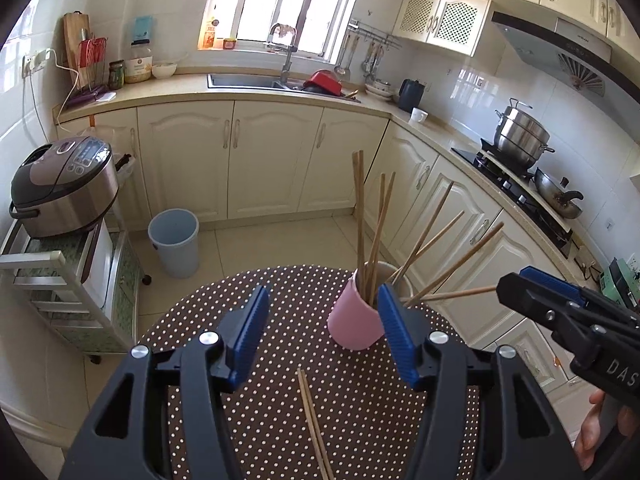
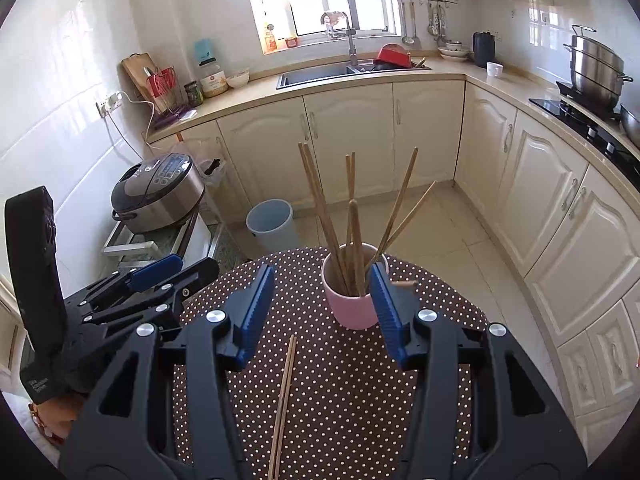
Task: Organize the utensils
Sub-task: 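Move both open tools back over the remaining chopsticks on the table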
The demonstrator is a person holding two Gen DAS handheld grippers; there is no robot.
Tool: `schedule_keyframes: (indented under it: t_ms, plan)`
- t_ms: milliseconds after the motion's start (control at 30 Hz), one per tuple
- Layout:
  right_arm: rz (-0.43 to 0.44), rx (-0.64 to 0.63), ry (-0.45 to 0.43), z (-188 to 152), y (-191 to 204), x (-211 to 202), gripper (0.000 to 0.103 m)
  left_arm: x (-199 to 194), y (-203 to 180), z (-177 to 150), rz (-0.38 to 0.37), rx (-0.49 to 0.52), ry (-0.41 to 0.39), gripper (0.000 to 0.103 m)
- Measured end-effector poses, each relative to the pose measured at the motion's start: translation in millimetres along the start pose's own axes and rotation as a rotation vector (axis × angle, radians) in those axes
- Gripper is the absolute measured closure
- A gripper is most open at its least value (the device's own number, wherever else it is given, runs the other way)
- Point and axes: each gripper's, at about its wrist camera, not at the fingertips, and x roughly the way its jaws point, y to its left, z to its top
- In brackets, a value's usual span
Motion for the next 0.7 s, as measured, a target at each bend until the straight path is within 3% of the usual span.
schedule_keyframes:
  t_ms: [700]
  plan:
    - [0.011,-0.054,0.123,-51.4,16.6,12.5,0.054,17.2,12.6,-52.7,0.092,-0.002,0.232,0.047]
